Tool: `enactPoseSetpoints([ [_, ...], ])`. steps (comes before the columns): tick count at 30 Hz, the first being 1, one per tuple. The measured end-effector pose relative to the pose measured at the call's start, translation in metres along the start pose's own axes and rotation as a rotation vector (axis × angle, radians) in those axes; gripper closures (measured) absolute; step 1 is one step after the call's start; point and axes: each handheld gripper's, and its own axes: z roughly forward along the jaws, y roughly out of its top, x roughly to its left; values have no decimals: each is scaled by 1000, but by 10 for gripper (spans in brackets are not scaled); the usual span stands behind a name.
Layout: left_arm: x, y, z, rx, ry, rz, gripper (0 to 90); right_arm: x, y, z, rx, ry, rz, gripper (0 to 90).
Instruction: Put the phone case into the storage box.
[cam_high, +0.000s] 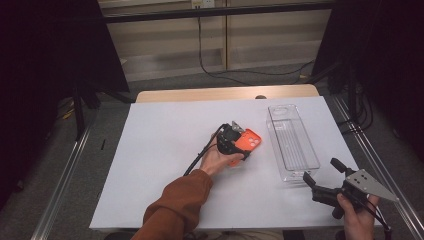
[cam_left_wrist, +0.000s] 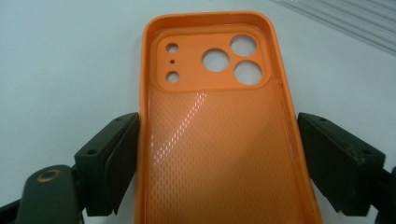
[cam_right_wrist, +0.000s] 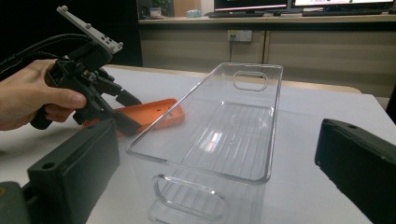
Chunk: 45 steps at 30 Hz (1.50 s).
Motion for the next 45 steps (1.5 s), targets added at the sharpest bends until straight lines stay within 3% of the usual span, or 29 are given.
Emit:
enactPoseSetpoints([
  [20,0,3,-2,24,13,-11,165,0,0,0,-1,-1,4,0],
  [26,0,3,-6,22,12,12,165,0,0,0,-2,-2,4,0],
  [43,0,1,-26,-40,29,-11,164,0,0,0,0,-3,4,0],
  [45,0,1,-30,-50,38,1,164,0,0,0,-1,-4,5,0],
])
